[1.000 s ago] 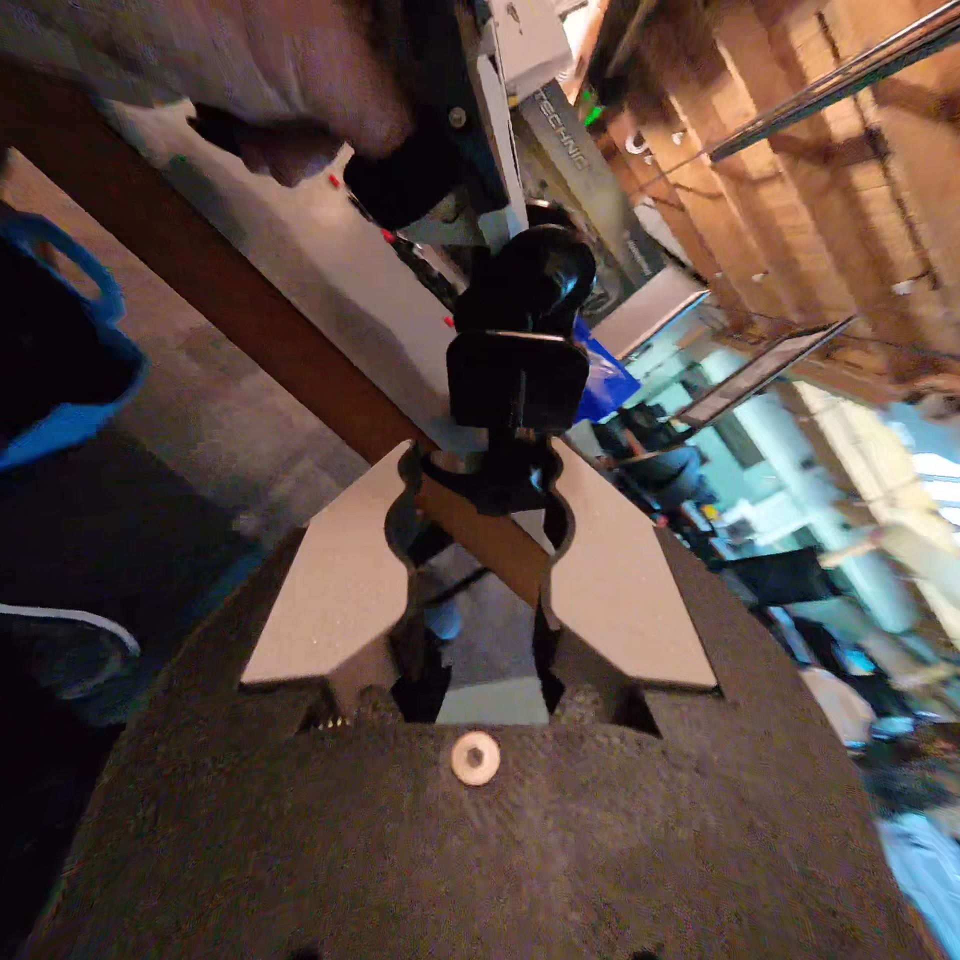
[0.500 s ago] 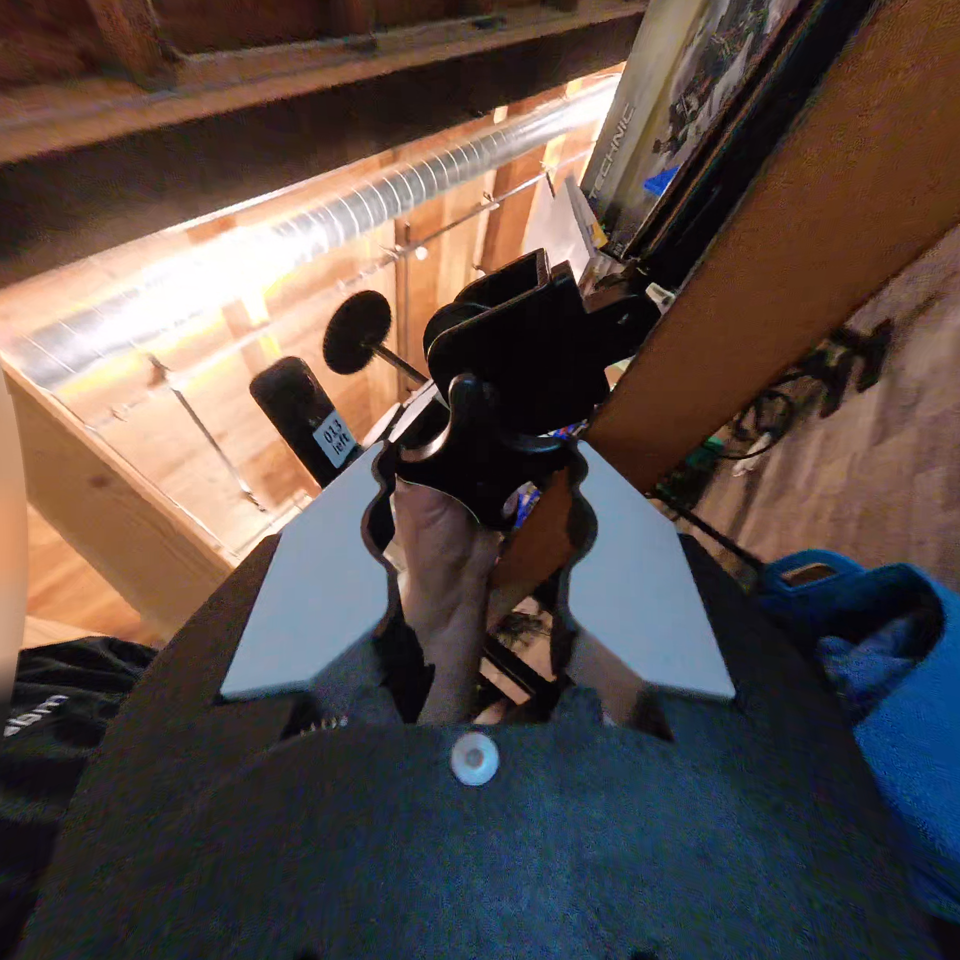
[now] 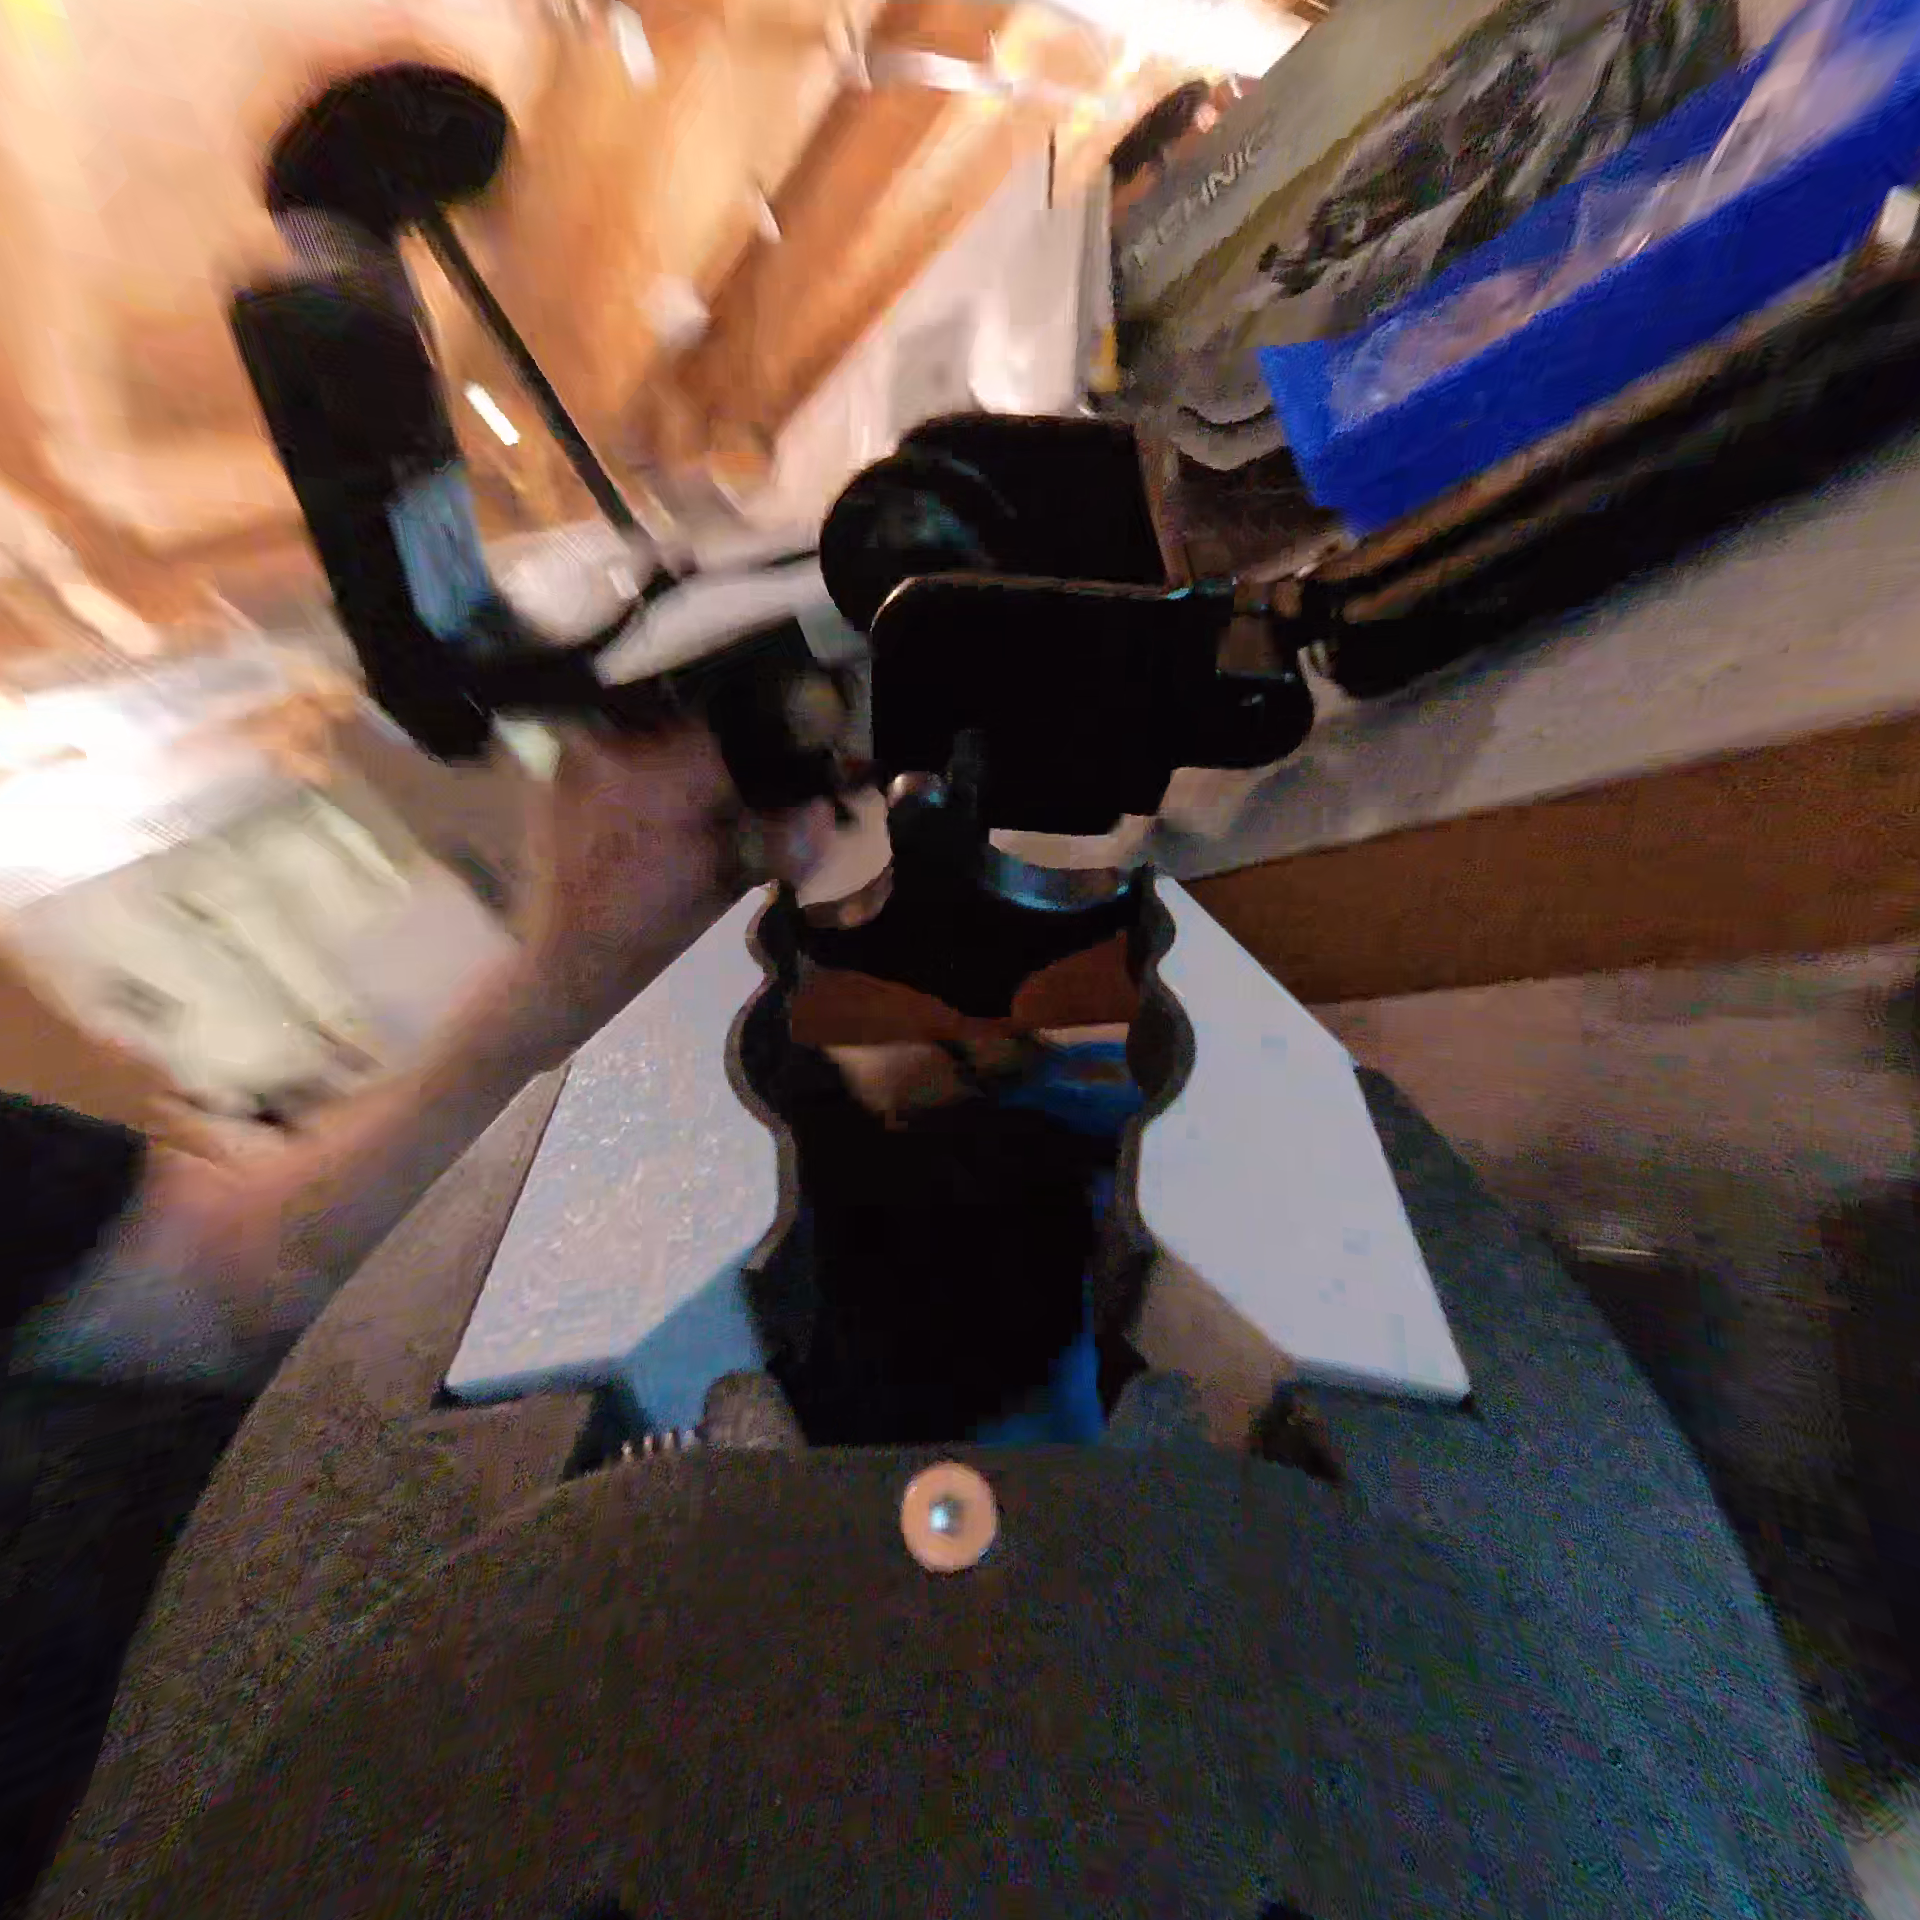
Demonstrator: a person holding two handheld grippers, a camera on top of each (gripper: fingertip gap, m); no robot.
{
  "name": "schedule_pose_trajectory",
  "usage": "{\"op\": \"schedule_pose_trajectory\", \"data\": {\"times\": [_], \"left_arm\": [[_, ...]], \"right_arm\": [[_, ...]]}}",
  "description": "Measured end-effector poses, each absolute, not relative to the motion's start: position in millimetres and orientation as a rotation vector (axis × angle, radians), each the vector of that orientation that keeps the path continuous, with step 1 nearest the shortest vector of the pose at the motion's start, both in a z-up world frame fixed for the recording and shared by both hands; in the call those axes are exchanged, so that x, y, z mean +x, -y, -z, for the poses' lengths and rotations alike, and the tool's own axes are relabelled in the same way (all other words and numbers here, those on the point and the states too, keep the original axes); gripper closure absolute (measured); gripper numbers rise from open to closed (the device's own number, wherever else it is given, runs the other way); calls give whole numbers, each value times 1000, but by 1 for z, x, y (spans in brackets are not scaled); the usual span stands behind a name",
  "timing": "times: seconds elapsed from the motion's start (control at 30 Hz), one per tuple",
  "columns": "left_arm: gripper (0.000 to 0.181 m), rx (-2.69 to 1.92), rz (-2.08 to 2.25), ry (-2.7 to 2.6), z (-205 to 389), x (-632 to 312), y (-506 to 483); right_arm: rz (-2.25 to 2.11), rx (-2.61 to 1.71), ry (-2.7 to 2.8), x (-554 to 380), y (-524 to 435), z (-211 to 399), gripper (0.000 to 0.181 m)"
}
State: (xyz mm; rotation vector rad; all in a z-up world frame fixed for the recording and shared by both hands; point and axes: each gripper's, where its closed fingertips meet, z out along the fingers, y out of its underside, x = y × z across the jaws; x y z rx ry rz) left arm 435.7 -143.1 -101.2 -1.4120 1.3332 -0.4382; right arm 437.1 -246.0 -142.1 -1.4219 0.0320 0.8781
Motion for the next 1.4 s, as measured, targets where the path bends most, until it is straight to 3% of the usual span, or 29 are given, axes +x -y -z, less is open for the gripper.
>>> {"op": "schedule_pose_trajectory", "data": {"times": [0.1,0.17,0.23,0.3,0.5,0.6,0.7,0.83,0.97,1.0,1.03,1.1,1.2,1.23,1.3,1.4], "left_arm": [[175,-1376,383,-1331,99,436,144],[176,-1432,411,-1333,104,436,139],[175,-1398,375,-1340,103,437,142],[176,-1374,373,-1340,100,438,144],[175,-1364,378,-1334,98,438,145],[175,-1362,376,-1335,98,438,145],[175,-1351,366,-1340,98,437,147],[175,-1351,383,-1346,98,437,148],[175,-1371,381,-1371,104,439,149],[175,-1377,412,-1362,102,439,149],[175,-1374,436,-1349,99,438,149],[175,-1354,391,-1339,97,437,147],[175,-1354,398,-1341,97,437,148],[175,-1352,391,-1342,97,437,148],[175,-1345,389,-1344,97,438,149],[175,-1332,379,-1349,97,439,151]], "right_arm": [[322,-1616,444,456,238,155,117],[533,-1577,539,463,238,145,117],[415,-1578,505,461,243,146,118],[30,-1514,335,453,257,136,97],[-1353,-1208,-346,463,260,143,102],[-1520,-1199,-354,445,248,145,113],[-1488,-1194,-321,435,241,138,142],[-992,-1411,-111,435,236,146,144],[540,-1584,398,468,235,143,143],[645,-1540,440,467,236,139,143],[559,-1540,447,460,236,143,141],[268,-1555,366,450,244,154,108],[-574,-1420,-26,447,261,150,102],[-859,-1354,-177,452,260,152,91],[-1332,-1137,-386,463,260,153,94],[-1582,-1042,-388,449,253,152,111]]}}
